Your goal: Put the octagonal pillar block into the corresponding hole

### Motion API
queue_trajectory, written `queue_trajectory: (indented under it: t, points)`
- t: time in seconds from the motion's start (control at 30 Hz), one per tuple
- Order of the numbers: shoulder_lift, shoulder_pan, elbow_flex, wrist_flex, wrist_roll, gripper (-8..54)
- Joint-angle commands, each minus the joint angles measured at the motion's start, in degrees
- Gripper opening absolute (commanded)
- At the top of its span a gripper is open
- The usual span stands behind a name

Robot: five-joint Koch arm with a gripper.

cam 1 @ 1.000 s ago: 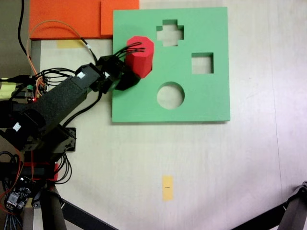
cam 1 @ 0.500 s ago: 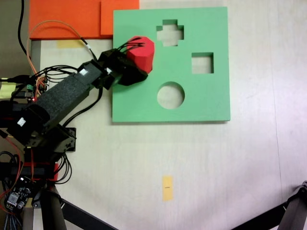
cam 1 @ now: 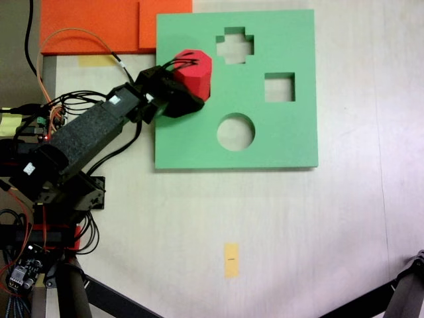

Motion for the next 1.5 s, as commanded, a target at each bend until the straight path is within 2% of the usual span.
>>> queue_trajectory:
  t: [0.0,0.1,0.3,0.37,0.5,0.73,0.8,0.9,0.93,1.27,1.47]
  points:
    - [4.1,-1.1,-1.6,3.7,3.2,52.0]
    - [4.0,-1.5,-8.7,15.1,6.4,52.0]
    - [-15.2,-1.2,-42.5,46.0,10.9,52.0]
    - [-24.3,-1.2,-57.8,58.8,11.1,51.9]
    - [-31.7,-1.4,-69.2,66.1,11.2,51.9]
    - [-34.3,-1.5,-70.0,67.0,11.4,51.4]
    - [-34.2,-1.6,-70.0,67.1,11.1,46.0]
    - [-33.8,-1.4,-69.9,68.2,11.2,31.7]
    - [-33.7,-1.5,-69.8,68.2,11.2,30.1]
    - [-27.7,-3.1,-63.3,67.0,10.6,29.8]
    - [-17.9,-3.6,-47.7,53.5,10.1,29.8]
